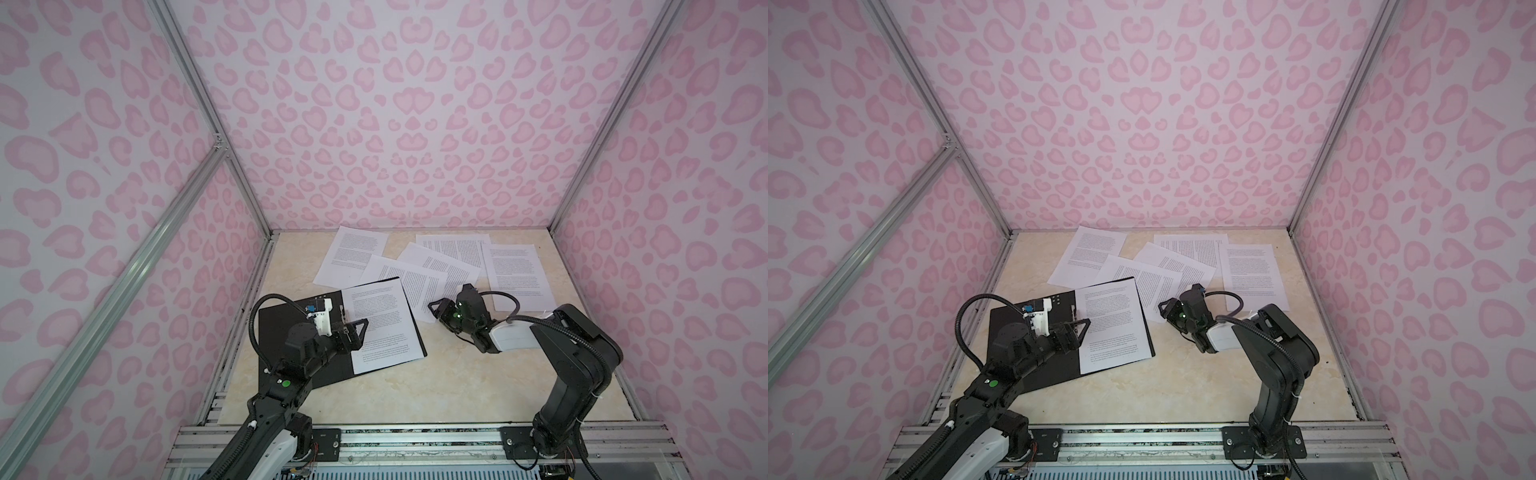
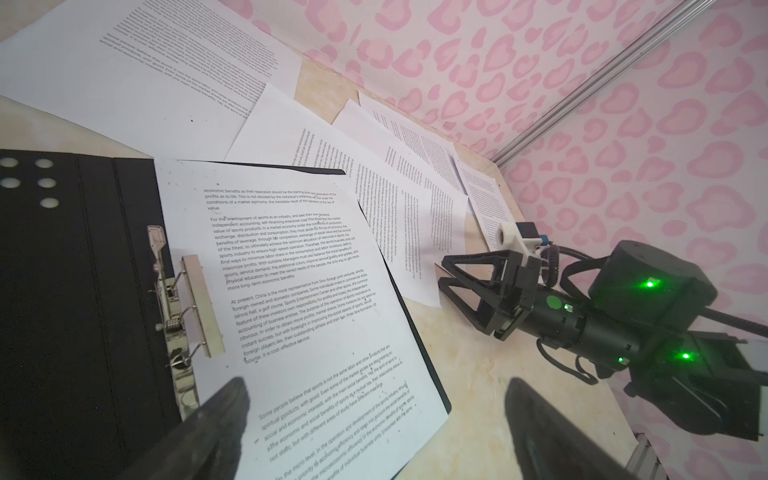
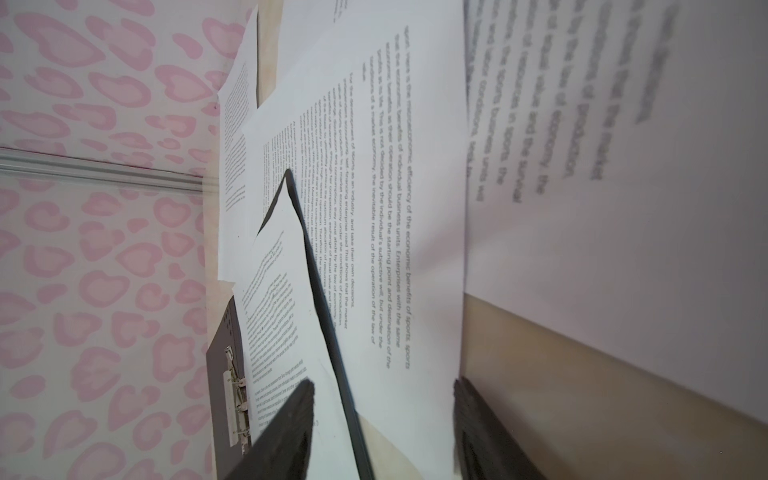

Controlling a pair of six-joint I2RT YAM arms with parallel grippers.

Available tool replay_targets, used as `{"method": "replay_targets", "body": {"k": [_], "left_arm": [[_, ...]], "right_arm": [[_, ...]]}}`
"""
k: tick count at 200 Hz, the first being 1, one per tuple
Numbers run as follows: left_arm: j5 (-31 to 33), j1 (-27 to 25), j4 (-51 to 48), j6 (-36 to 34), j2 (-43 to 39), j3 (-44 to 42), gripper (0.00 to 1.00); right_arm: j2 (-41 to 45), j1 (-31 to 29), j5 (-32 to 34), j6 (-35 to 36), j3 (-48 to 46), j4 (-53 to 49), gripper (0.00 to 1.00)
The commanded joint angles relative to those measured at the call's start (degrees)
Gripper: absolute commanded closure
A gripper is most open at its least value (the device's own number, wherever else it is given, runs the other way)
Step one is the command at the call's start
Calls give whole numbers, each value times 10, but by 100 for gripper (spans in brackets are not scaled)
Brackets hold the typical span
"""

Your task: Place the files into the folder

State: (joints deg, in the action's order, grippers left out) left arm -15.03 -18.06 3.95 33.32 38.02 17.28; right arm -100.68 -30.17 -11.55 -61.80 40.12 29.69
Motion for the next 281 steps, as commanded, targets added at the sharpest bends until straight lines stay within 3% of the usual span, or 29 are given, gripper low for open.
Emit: {"method": "replay_targets", "body": {"k": [1,28,49,90,148,215,281], "left_arm": [[0,0,15,-3,-2,6,3],[-5,0,18,-2,-2,5,3],[-12,0,22,-3,4,6,3],[-22,-1,31,-5,25,9,3],[-20,-2,34,-8,34,10,3],[-19,-4,37,-8,42,10,3],[-15,-4,33,-9,35,9,3]], "right_arm": [[8,21,32,103,43,-136,40],[-11,92,-50,159,81,-138,36],[-37,129,-76,205,133,-171,32],[-114,139,-101,307,280,-281,28],[-205,153,-147,352,401,-335,29],[-242,152,-197,369,424,-335,30],[-228,152,-277,356,389,-270,34]]}}
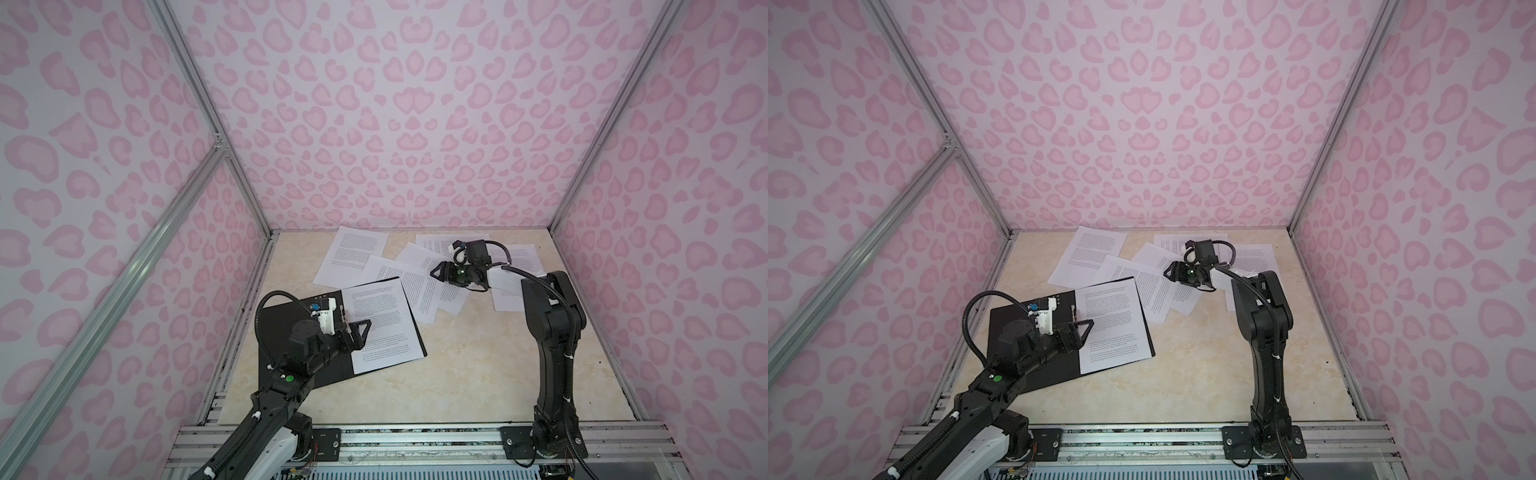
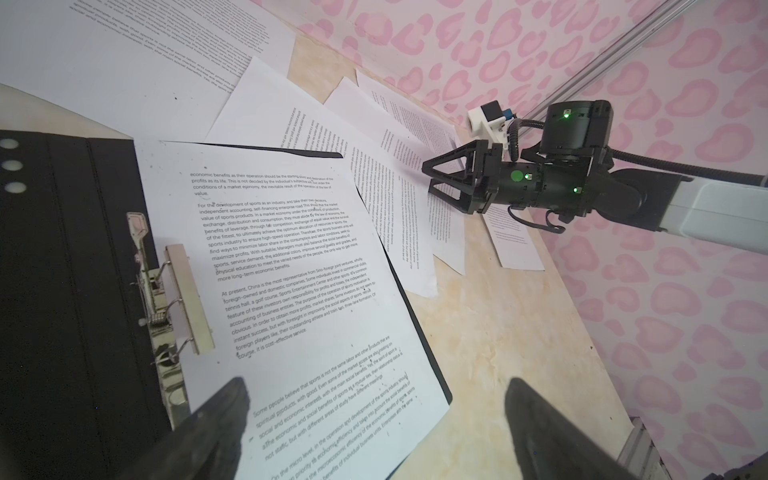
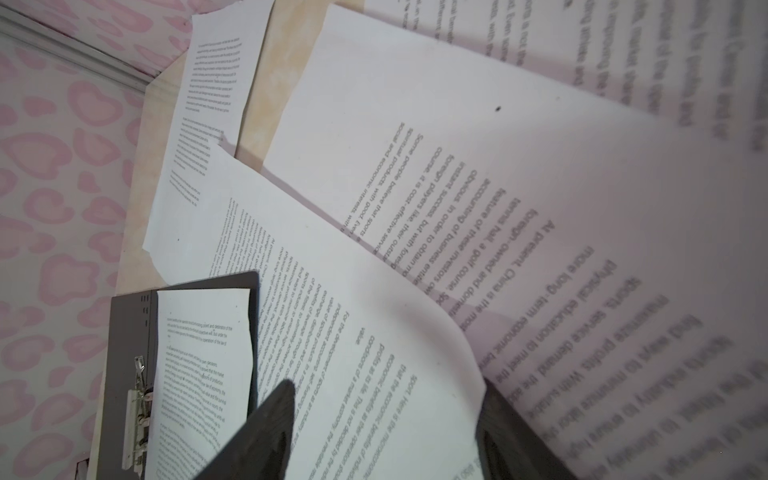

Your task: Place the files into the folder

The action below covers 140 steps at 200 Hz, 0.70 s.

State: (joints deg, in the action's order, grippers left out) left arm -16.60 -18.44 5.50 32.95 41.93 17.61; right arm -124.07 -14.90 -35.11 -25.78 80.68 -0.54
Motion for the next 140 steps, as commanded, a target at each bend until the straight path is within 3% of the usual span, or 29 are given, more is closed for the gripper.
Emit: {"method": "replay_targets", "body": {"k": [1,64,111,140], "left_arm": [[1,0,18,-5,-4,6,3],[0,0,18,-4,-4,5,3],[2,1,17,-4,-6,5,3],[0,0,18,-4,-5,5,3]], "right_arm": [[6,-1,-43,-4,-18,34,34],[17,0,-123,-30,-61,143,34],[8,-8,-74,-8,-59,108,36],[7,-20,-57,6,-62,98,42]]}}
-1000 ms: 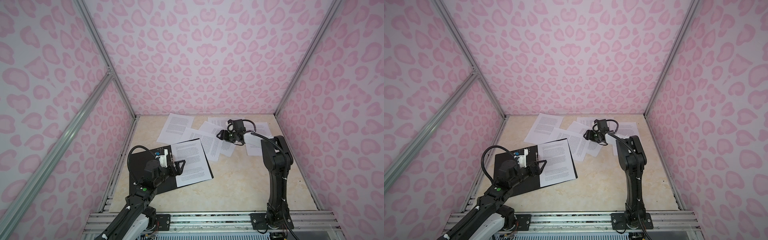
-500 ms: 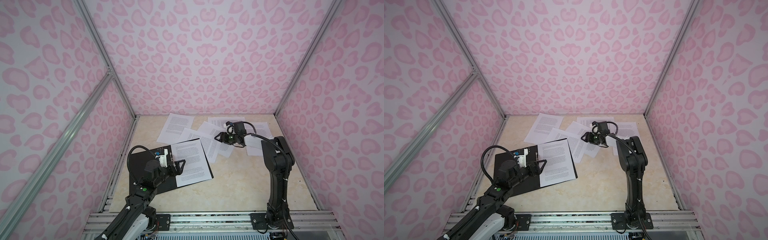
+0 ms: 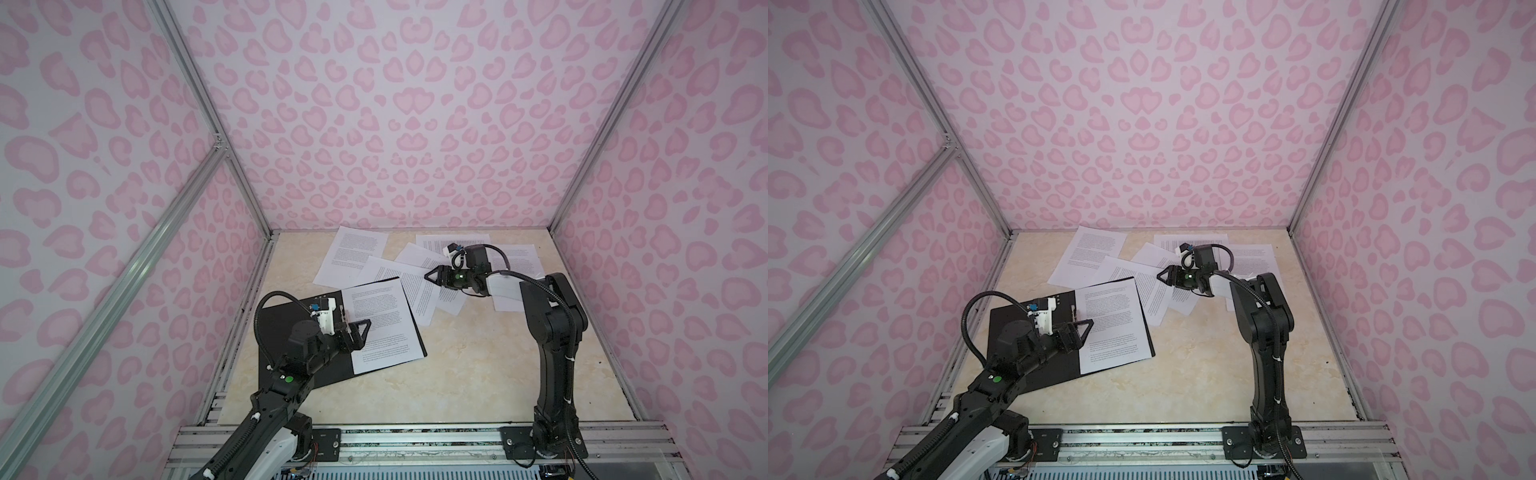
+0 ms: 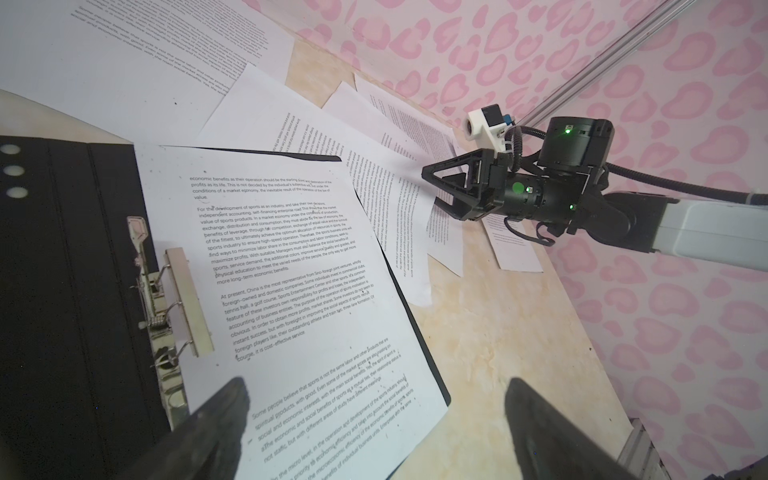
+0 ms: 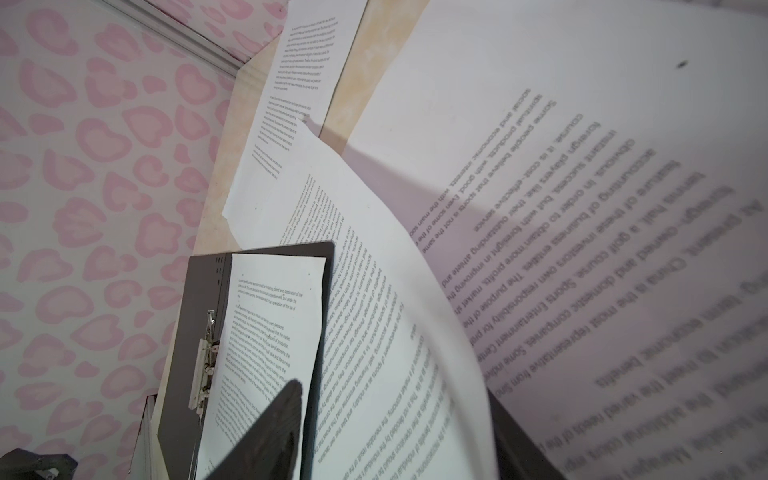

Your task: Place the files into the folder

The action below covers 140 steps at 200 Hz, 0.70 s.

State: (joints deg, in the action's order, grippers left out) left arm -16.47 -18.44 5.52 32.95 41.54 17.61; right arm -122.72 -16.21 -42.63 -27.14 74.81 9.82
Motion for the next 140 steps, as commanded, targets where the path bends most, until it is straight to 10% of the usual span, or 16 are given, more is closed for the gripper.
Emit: {"method": "replay_targets", "body": {"k": [1,76,140], "left_arm": [[-1,0,17,-4,-1,5,3],[-8,0,25,4,-5,5,3],[-26,-9,74,46,-88,-2,2]], "right_arm": [[-7,-7,19,20,-4,-6,43],[47,-10,81,58,11,-68,100],[182,-51,219,156,71,-245,100]]}}
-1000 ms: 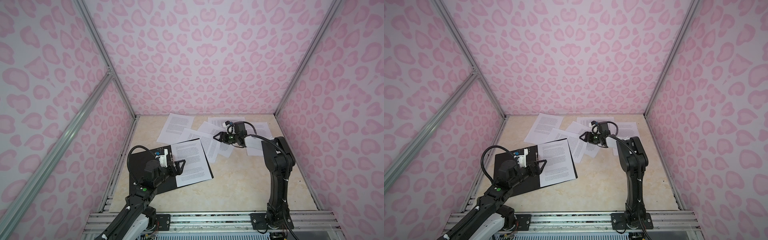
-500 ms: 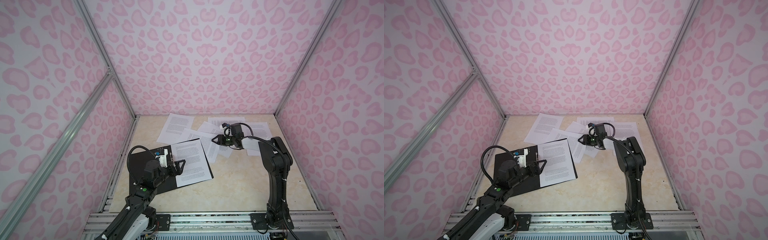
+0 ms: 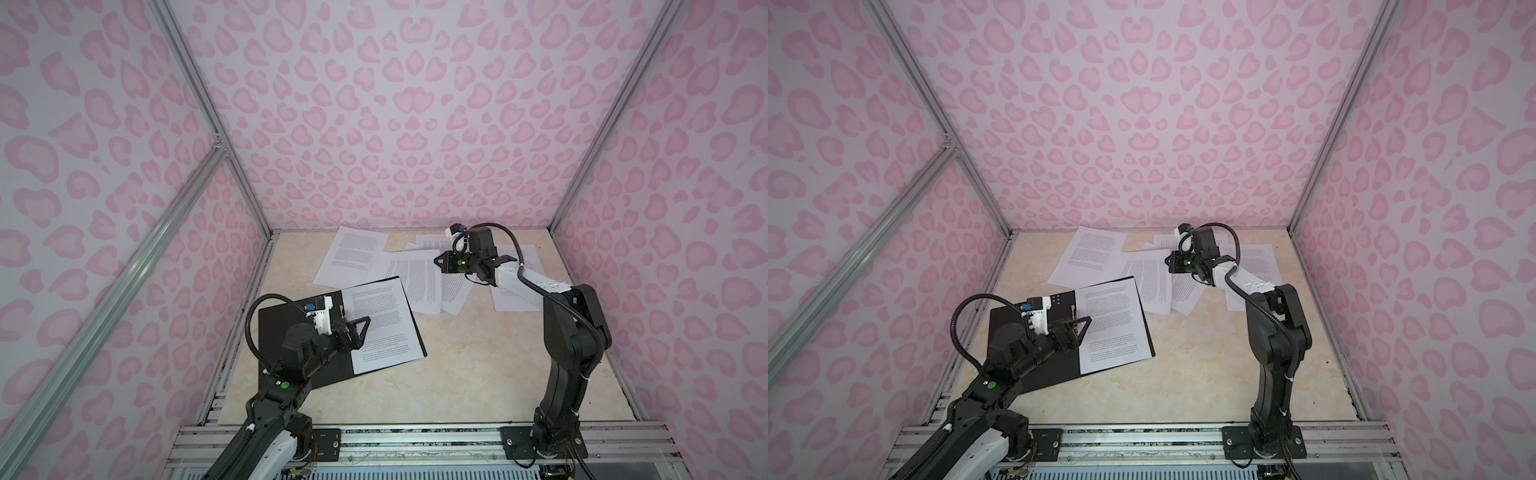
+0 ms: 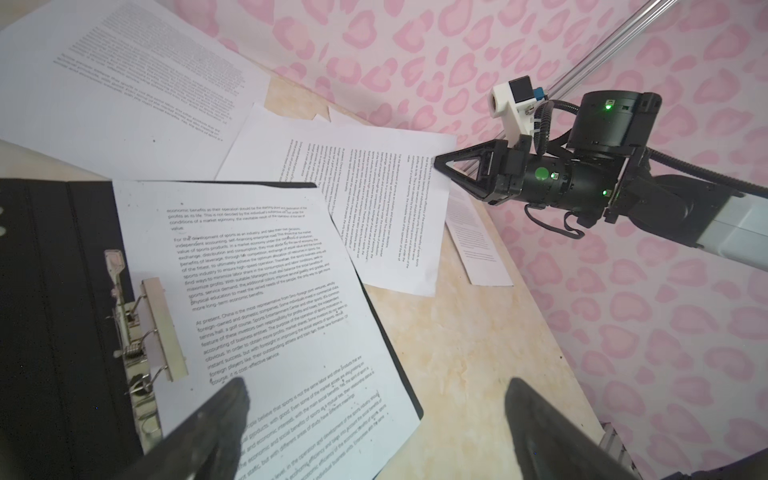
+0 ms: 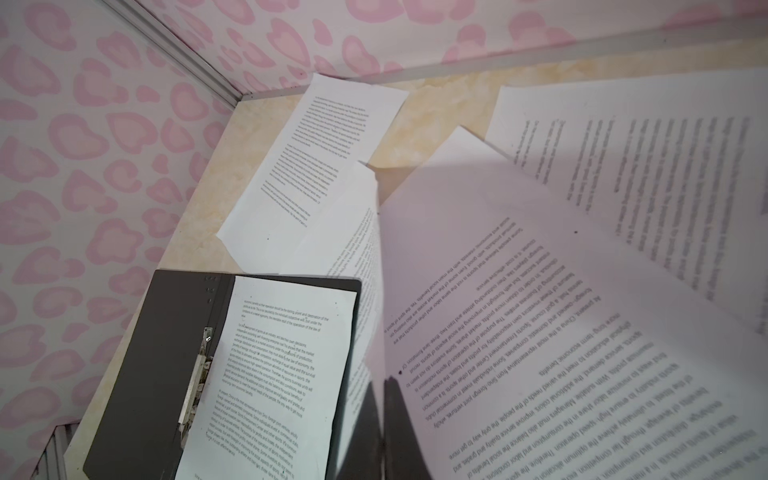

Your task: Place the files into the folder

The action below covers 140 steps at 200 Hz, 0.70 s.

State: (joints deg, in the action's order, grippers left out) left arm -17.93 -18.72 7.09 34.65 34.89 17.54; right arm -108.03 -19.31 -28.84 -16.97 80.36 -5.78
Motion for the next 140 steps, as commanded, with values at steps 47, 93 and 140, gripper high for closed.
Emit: {"method": "replay_targets", "body": {"k": [47,93,140], "left_arm": [[29,-72,42,-15,34,80,1],[30,-127,-16,-85,153,237,2],[-13,-141,-82,-281,275,383,3]], "right_arm": [[161,-95,171,95,-37,-98,100],[308,-150,256,102,-167,-18,100],[419,-211,275,144,-296,50,100]]}}
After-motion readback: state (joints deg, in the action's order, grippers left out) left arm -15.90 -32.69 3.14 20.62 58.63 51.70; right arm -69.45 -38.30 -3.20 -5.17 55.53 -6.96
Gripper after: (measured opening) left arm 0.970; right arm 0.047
